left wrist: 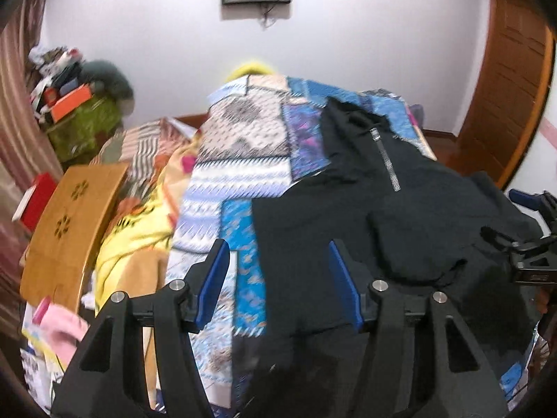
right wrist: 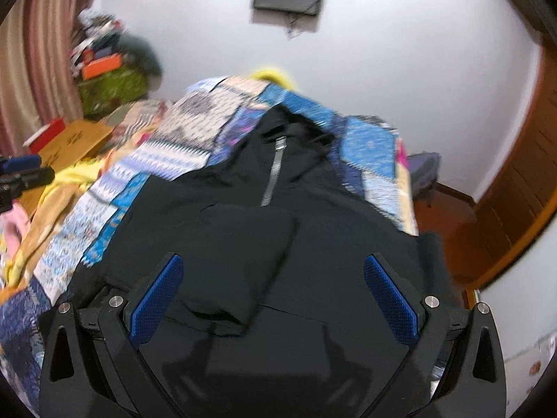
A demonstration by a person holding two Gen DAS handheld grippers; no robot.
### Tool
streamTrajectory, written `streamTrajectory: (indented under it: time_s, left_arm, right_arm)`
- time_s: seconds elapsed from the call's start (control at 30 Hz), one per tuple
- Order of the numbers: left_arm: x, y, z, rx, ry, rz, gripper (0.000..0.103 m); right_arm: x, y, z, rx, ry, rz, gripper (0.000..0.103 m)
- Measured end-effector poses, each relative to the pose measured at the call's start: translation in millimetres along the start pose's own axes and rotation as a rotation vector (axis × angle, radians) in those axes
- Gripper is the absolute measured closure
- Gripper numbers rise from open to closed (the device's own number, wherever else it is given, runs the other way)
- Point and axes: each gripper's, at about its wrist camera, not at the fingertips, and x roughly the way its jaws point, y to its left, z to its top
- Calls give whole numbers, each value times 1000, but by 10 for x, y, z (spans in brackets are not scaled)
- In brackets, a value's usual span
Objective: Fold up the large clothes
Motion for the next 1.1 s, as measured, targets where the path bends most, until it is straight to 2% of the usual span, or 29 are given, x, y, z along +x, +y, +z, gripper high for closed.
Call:
streamTrajectory:
  time_s: [0.2, 0.33, 0.43, 0.57, 0.77, 0.97, 1.03, 1.1]
  left_arm:
    - [178, 78, -270, -9, 60, -15, 45]
    - [324, -39, -429, 56, 97, 9, 45]
    - [434, -123, -512, 79, 124, -3, 45]
    - [493, -195, -544, 82, 130, -23, 45]
    - [499, -246, -500, 68, 127, -37, 45]
    - [460, -285, -460, 69, 119, -30, 45]
    - [421, -292, -451, 71, 109, -28, 45]
    - [390, -305, -440, 73, 102, -26, 45]
  right_arm:
    - [615, 246, -40, -8, 200, 75, 2]
    - [700, 401, -60, -40, 235, 104, 2]
    - [745, 487, -69, -83, 252, 101, 2]
    - [936, 586, -136, -162, 300, 78, 2]
    - [1150, 563, -218, -187, 360, 71, 3]
    - [1057, 542, -172, -210, 323, 100, 40]
    - [1005, 564, -177, -217, 314, 104, 66]
    - [938, 531, -179, -206, 308, 114, 78]
